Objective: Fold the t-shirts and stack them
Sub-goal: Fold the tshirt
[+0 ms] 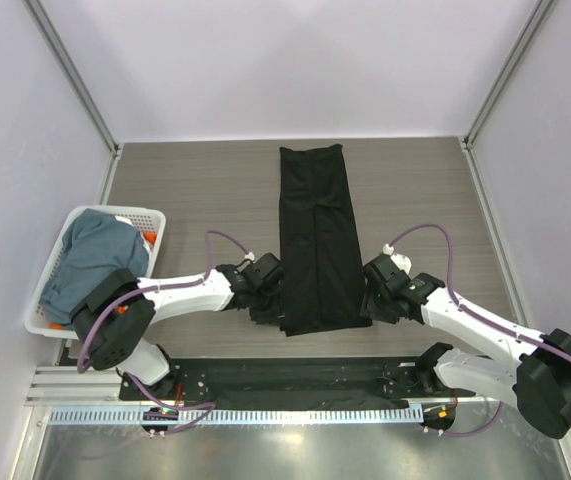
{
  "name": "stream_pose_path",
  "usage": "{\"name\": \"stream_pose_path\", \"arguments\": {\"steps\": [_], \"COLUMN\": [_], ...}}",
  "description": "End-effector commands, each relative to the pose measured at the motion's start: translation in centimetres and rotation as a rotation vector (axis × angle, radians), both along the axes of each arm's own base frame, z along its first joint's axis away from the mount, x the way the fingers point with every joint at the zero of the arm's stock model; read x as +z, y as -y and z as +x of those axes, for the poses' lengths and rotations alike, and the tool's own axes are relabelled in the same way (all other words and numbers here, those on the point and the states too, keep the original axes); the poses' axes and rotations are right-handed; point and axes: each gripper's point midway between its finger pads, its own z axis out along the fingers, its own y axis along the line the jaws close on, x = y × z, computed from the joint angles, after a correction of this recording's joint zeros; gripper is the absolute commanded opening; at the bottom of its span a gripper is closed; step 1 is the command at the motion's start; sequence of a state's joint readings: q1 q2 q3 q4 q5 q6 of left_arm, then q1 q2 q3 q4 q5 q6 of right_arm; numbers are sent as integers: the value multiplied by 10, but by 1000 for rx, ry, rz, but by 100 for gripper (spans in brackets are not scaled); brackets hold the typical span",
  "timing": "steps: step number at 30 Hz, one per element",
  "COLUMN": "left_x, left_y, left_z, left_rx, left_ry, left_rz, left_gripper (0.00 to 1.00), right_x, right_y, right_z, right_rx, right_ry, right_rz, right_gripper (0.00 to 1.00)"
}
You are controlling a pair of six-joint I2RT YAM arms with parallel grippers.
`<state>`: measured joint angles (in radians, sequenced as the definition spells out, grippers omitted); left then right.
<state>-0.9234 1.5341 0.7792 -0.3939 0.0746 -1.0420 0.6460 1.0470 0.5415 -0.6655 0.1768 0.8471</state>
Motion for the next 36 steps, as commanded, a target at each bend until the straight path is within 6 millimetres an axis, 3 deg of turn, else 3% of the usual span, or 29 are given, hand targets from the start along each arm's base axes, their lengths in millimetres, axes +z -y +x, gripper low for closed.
{"name": "stream_pose_path", "arguments": {"steps": [1, 4, 5, 6, 9, 13, 18, 22, 27, 33, 36], "left_x": [17, 25, 26, 30, 34, 29, 16, 9, 3, 8, 18], "left_y": [-9, -5, -5, 0, 2, 4, 5, 8, 11, 16, 23], "left_z": [6, 8, 8, 8, 8, 5, -1, -3, -2, -2, 5], "left_rx": [6, 2, 1, -2, 0, 0, 5, 6, 11, 13, 7], "left_ry": [63, 82, 82, 87, 91, 74, 39, 21, 4, 1, 21], "left_rz": [31, 3, -7, -29, -57, -71, -80, -88, -88, -111, -122], "left_gripper": [0, 3, 8, 19, 35, 39, 40, 41, 35, 2, 0], "right_x": [0, -3, -4, -5, -8, -12, -11, -9, -10, 1, 16], "right_y": [-14, -13, -12, -11, -10, -7, -7, -8, -9, -13, -14], "right_z": [1, 1, 0, -1, -4, -8, -9, -8, -9, -4, 8], "right_rx": [-18, -25, -28, -31, -37, -52, -50, -52, -48, -35, -24], "right_ry": [5, 6, 3, 3, 2, 2, 13, 25, 27, 66, 125], "right_rz": [86, 87, 85, 87, 90, 95, 108, 121, 128, 138, 122], "right_gripper": [42, 40, 40, 37, 32, 24, 2, 1, 1, 1, 1]}}
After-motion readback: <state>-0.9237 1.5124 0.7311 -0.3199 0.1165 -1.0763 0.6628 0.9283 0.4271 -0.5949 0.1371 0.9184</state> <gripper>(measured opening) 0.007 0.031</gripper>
